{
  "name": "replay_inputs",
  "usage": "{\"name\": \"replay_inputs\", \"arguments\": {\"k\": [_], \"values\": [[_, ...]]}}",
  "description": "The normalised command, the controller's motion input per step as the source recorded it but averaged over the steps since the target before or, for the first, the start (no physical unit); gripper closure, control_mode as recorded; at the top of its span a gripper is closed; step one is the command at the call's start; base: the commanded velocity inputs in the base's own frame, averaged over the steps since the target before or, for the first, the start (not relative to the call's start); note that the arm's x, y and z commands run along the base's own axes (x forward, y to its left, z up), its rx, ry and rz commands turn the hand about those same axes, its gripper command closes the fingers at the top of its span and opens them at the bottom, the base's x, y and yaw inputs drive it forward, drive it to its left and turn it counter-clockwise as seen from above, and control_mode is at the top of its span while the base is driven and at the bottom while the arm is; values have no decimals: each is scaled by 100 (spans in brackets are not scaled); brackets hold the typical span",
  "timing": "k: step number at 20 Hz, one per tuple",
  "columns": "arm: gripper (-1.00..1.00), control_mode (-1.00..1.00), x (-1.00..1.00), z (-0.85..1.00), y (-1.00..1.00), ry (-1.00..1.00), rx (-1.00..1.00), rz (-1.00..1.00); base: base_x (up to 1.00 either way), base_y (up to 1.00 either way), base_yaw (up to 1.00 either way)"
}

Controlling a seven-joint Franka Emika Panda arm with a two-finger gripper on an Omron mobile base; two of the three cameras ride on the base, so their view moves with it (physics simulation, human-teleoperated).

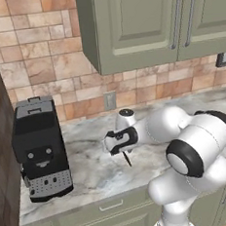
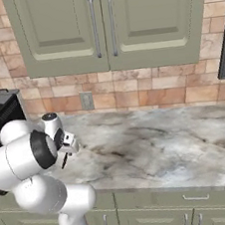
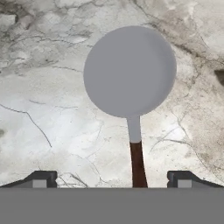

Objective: Take the fork and place it on the left side of the plate. Then take the spoon and place it on the right side of the plate. Make sure they're directly next to the plate.

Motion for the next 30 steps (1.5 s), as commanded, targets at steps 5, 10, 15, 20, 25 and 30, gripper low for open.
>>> {"name": "replay_inputs", "arguments": {"k": [5,10,15,20,25,30], "values": [[-100,-100,0,-44,-1,1,-4,0,0,0,0],[100,-100,0,-56,-9,0,-5,1,0,0,0],[100,-100,0,-42,0,2,-8,2,0,0,0],[100,-100,-25,-14,0,-5,0,0,0,0,0],[100,-100,-38,0,-5,-15,0,0,0,0,0],[100,-100,-53,51,-29,-23,2,1,0,0,0]]}}
